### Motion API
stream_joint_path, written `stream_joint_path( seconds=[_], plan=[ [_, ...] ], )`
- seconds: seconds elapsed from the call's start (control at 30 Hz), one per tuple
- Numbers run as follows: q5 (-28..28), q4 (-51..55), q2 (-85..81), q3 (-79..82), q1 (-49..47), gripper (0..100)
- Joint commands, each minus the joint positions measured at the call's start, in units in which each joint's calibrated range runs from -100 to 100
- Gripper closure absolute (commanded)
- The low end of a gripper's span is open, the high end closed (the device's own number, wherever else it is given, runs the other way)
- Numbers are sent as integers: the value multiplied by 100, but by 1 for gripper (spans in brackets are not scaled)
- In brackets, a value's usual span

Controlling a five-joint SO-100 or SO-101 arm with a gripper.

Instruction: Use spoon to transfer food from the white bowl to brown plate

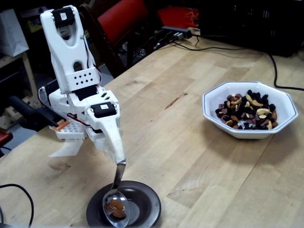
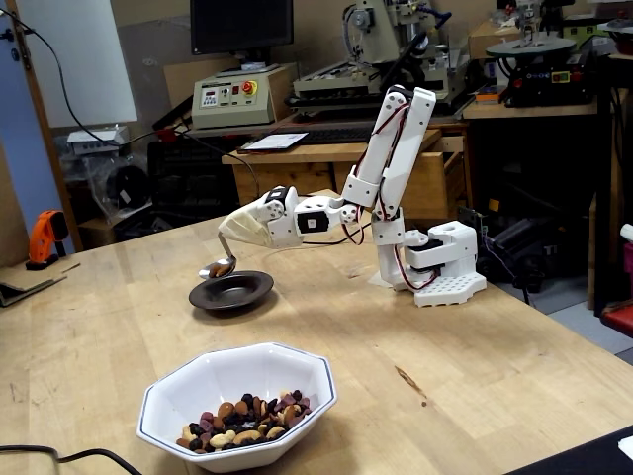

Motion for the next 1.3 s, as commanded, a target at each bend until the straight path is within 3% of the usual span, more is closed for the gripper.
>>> stream_joint_path(
  seconds=[0.0,0.77,1.27],
  plan=[
    [181,-52,-25,59,-60,96],
    [1553,-12,-16,59,-119,96],
    [1807,-12,-16,50,-267,96]
  ],
)
